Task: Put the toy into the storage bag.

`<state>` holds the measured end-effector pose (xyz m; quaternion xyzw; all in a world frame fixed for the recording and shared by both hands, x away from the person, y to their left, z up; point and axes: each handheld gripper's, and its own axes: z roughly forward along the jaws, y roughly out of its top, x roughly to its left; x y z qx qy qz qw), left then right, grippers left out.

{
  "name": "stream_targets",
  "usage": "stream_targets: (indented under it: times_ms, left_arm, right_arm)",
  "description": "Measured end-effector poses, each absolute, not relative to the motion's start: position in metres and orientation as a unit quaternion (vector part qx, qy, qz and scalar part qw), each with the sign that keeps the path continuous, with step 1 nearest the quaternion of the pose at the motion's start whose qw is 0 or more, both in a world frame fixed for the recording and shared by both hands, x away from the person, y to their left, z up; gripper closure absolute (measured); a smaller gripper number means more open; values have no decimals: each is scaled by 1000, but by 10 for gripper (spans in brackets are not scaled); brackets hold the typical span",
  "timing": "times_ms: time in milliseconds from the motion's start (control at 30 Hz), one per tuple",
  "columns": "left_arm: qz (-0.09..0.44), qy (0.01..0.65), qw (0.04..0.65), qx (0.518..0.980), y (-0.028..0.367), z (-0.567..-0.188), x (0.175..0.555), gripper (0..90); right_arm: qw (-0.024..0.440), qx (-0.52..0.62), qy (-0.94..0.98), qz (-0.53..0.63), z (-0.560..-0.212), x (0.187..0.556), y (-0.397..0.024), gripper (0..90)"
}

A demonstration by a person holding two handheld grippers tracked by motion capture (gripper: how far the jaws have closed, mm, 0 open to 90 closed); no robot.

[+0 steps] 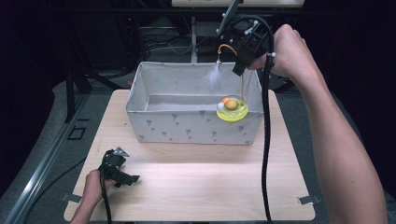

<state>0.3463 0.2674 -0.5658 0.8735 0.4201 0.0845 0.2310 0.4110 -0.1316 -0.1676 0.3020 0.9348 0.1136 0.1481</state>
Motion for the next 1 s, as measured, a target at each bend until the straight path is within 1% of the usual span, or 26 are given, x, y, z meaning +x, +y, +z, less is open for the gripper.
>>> stream_targets:
  times_ms: [333, 1000]
  left_arm:
    - [84, 420, 232, 873, 267, -566, 346, 42]
    - [83, 419, 232, 874, 267, -566, 347, 42]
  right_arm:
    - [159, 337, 921, 115, -162, 432, -144, 884]
    - [167, 408, 888, 131, -175, 473, -169, 883]
